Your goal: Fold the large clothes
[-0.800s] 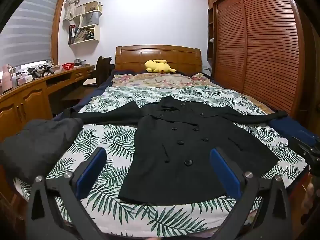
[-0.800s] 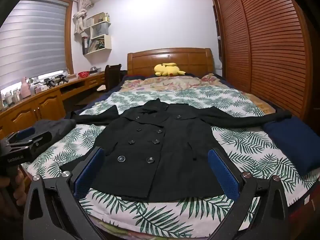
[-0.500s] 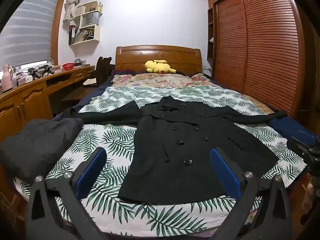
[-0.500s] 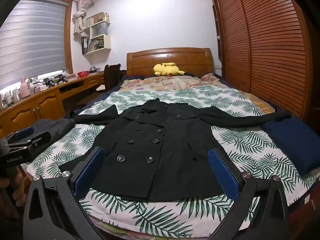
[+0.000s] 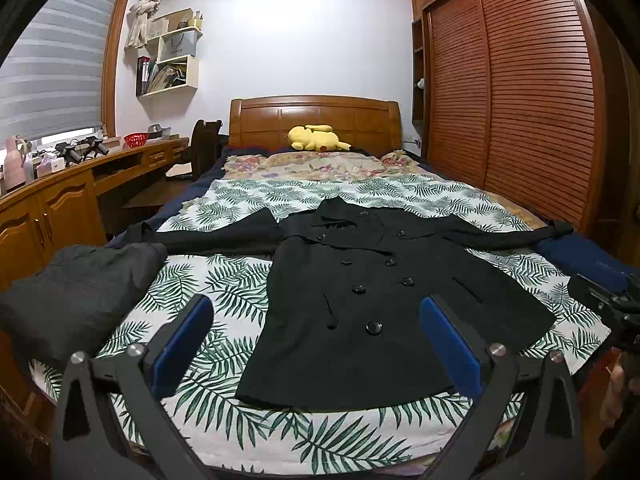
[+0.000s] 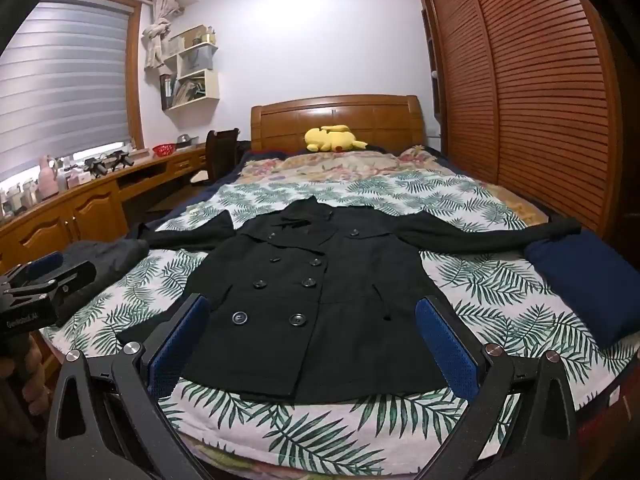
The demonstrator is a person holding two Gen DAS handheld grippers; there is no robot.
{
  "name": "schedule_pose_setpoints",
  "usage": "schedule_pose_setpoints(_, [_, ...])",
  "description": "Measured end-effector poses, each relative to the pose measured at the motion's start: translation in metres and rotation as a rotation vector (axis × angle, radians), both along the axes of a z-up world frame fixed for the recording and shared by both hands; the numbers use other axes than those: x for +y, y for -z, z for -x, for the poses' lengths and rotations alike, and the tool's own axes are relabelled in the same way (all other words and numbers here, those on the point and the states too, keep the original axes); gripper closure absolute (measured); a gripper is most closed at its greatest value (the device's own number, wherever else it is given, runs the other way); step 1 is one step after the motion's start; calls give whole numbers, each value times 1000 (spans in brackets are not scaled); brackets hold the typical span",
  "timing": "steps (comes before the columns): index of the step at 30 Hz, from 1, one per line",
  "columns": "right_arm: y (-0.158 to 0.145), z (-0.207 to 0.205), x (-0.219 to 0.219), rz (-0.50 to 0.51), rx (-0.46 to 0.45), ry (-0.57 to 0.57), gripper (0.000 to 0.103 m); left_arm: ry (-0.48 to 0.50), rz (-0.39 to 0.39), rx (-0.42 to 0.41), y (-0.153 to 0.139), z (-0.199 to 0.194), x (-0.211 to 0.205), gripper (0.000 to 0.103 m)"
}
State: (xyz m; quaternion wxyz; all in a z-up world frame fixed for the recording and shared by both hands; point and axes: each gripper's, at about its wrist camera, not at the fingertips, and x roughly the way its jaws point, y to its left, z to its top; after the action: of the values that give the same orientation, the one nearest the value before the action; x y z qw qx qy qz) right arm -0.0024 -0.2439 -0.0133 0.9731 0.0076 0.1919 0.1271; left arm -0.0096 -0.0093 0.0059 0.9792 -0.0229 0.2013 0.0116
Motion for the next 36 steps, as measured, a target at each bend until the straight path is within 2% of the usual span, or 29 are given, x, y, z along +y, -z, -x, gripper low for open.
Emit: schedule_pose_setpoints(36, [0, -2, 0, -4, 1, 2, 0, -1, -1, -3, -5, 0, -1, 0])
